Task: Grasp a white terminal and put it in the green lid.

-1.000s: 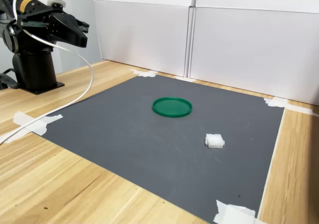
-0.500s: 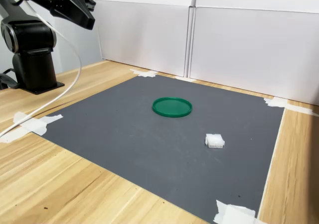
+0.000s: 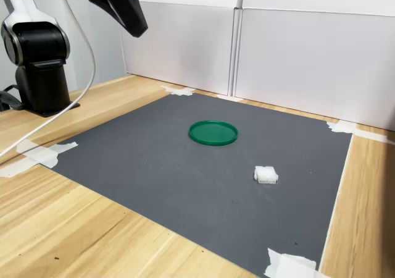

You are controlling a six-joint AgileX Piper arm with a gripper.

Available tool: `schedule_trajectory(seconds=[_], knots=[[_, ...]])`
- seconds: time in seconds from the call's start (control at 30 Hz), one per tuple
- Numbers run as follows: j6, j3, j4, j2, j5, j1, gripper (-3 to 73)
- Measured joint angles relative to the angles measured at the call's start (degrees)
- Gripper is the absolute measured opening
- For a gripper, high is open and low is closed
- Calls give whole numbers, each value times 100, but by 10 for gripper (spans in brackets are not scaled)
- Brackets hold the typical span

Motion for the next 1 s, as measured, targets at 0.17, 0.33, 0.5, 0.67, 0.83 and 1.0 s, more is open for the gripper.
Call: schedule_trajectory(seconds=[0.17, 0.33, 0.5, 0.67, 0.83, 1.0], knots=[[0, -682, -315, 660, 472, 0, -15], [0, -1354, -391, 1259, 955, 0, -15], [-3, -1932, -402, 1771, 1358, 0, -15], [-3, -2486, -402, 2220, 1554, 0, -15], [-34, -3112, -402, 2567, 1710, 0, -15], [-271, -3749, -387, 2964, 2081, 0, -15]])
